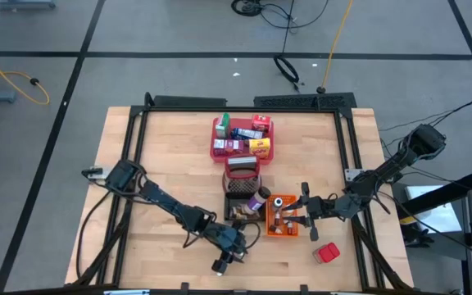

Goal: Pick & Place Kitchen Items
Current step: Put the green food coloring bottle into the orange bin

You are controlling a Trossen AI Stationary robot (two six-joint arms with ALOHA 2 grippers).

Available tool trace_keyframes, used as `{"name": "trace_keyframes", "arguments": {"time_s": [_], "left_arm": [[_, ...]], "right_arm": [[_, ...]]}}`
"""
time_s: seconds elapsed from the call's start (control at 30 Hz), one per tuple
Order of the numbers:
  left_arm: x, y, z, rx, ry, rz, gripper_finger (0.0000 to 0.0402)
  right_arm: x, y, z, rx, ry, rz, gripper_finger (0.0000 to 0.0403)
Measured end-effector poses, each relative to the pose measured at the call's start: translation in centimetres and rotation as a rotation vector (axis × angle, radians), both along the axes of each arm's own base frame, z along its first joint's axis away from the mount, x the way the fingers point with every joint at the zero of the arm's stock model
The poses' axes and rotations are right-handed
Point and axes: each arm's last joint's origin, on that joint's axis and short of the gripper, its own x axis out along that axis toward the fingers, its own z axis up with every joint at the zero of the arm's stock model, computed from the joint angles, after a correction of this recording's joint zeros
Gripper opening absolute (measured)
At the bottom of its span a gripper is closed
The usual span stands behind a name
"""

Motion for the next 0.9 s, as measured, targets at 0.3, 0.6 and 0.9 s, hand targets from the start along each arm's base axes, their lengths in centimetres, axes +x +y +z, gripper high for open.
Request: {"name": "trace_keyframes", "arguments": {"time_s": [0.3, 0.6, 0.9], "left_arm": [[-0.04, 0.05, -0.18, 0.009, 0.01, 0.004, 0.0157], [0.0, 0.1, -0.17, 0.029, -0.008, -0.009, 0.0044], [0.1, 0.15, -0.07, 0.029, -0.022, -0.001, 0.0042]], "right_arm": [[0.0, 0.0, 0.0, 0.0, 0.0, 0.0, 0.0114], [0.0, 0.0, 0.0, -0.015, -0.002, 0.002, 0.0114], [0.0, 0.0, 0.0, -0.015, -0.002, 0.002, 0.0114]]}}
